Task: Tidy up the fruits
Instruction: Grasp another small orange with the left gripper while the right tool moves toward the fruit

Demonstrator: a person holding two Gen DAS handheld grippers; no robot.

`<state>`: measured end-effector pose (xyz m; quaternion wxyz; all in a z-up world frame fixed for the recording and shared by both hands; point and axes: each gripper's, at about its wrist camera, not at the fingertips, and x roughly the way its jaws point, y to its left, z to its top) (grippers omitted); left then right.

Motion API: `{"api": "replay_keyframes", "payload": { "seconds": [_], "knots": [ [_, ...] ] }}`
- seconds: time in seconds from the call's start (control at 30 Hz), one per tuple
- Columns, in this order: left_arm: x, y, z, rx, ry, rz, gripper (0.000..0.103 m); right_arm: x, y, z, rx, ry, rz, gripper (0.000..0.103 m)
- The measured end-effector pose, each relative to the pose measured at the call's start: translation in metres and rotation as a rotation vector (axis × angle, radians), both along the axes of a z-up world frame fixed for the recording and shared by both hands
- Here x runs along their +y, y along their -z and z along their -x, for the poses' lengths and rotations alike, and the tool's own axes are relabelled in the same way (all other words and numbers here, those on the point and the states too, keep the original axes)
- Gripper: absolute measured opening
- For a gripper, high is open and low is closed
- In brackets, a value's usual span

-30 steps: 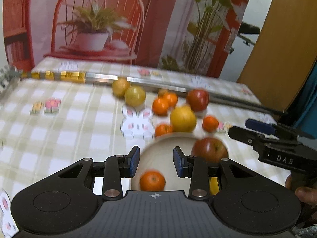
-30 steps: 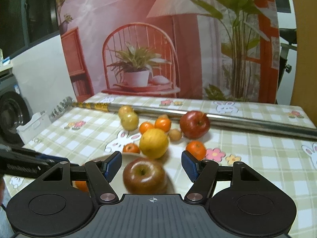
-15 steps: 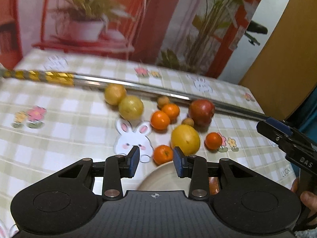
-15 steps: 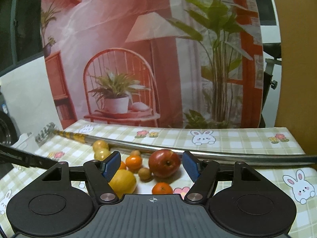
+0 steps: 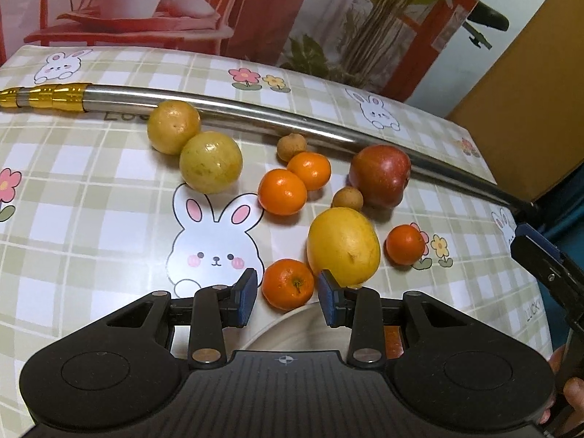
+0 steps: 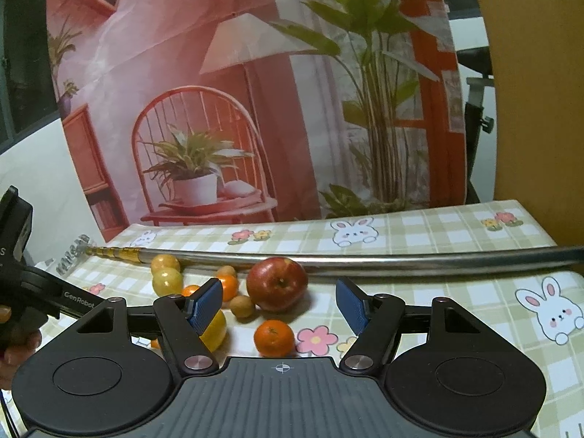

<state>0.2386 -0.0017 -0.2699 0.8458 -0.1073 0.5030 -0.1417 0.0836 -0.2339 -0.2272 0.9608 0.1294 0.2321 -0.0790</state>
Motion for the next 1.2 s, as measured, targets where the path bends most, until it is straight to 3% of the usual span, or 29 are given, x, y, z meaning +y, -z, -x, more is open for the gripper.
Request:
{"api": "replay_keyframes", "payload": {
  "seconds": [0.17,0.43,0.73,0.93,1.2],
  "knots": [
    [-0.005,0.008,-0.008,0.011,-0.005,-0.015,0.038,-0.003,0.003,0.000,0.006,0.006,-0.012,0.065],
    [-0.004,0.014,-0.016,0.044,-0.007,0.040,0.038,-0.003,0.004,0.000,0.013,0.007,-0.013,0.065],
    [-0.004,0.013,-0.009,0.007,-0.009,-0.017,0.035,-0.004,0.007,-0.003,0.027,0.008,-0.016,0.065],
    [0.013,0.001,0.008,-0.045,-0.042,-0.035,0.035,-0.006,0.010,-0.002,0.038,0.013,-0.024,0.065],
    [0.027,-0.030,0.045,-0.190,-0.099,-0.060,0.035,-0.011,0.016,-0.003,0.059,0.010,-0.025,0.065]
  ]
}}
